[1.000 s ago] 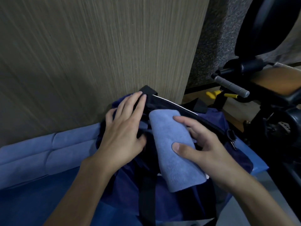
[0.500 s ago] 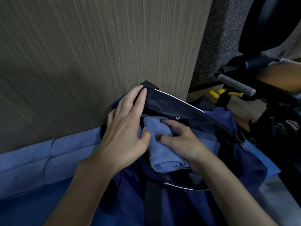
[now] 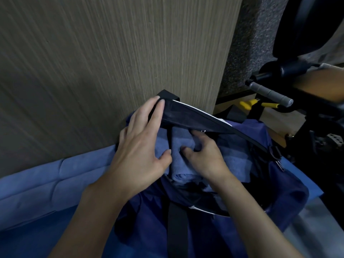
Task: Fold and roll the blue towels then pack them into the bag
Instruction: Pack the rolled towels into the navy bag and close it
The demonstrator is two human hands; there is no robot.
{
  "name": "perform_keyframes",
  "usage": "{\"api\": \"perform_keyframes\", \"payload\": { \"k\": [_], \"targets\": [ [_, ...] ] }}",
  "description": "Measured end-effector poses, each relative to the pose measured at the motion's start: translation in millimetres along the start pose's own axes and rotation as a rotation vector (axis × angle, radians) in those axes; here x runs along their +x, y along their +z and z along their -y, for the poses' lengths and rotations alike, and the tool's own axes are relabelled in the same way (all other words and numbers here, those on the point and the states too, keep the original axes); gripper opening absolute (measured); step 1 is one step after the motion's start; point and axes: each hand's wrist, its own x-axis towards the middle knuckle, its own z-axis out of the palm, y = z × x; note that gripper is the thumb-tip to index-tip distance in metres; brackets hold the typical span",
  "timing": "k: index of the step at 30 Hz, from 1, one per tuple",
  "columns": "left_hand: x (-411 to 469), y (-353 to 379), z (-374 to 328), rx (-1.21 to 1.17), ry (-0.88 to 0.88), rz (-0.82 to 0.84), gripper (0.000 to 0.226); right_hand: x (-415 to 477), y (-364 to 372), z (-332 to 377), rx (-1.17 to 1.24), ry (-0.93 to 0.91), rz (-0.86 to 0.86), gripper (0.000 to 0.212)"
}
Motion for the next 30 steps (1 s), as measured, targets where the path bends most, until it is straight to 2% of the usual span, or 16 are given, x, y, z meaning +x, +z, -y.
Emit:
{"api": "perform_keyframes", "payload": {
  "k": [4, 10, 12, 17, 19, 21, 25, 30],
  "targets": [
    [0, 0, -1, 0.003, -0.005, -0.005, 0.093, 1, 3, -5, -0.131, 0.006, 0.031, 0.061],
    [-2, 0, 3, 0.008, 0.012, -0.014, 0.092, 3, -2, -4, -0.193, -0.051, -0.083, 0.047],
    [-2, 0, 3, 0.003, 0.014, -0.007, 0.092, 2, -2, -3, -0.217, -0.029, -0.072, 0.046],
    [-1, 1, 3, -0.011, 0.011, -0.003, 0.093, 1, 3, 4, -0.006, 0.010, 0.005, 0.055],
    [-2, 1, 3, -0.014, 0.014, 0.002, 0.093, 0, 4, 2, -0.025, 0.026, 0.054, 0.059],
    [-2, 1, 4, -0.009, 0.016, 0.005, 0.092, -2, 4, 2, -0.180, 0.034, 0.087, 0.061],
    [-1, 2, 7, 0.001, 0.019, 0.004, 0.091, -19, 1, 11, -0.598, -0.035, 0.023, 0.062],
    [-1, 3, 6, -0.011, 0.013, 0.012, 0.094, -40, 4, 18, -0.796, -0.099, 0.025, 0.062]
  ]
}}
